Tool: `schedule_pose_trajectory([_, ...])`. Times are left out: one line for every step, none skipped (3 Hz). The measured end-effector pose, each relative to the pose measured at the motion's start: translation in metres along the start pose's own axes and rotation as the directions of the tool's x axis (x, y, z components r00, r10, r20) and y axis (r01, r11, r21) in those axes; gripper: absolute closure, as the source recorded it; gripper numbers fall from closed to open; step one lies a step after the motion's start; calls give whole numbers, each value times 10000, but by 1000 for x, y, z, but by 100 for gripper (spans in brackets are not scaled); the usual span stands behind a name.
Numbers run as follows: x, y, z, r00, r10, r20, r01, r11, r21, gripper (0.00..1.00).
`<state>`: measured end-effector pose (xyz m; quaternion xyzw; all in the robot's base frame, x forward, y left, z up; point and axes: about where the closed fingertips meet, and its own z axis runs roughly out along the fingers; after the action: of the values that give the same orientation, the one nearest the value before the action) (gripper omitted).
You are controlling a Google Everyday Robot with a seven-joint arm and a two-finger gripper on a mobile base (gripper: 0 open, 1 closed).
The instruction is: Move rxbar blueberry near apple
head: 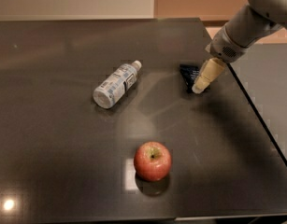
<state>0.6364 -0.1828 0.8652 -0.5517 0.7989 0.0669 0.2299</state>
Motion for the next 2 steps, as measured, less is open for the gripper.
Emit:
schedule_pose_trajectory([7, -7, 13, 9999, 98, -83, -99, 9999, -77, 0])
schedule_pose_trajectory([12, -9, 24, 9997, 158, -160, -161, 9996, -230, 0])
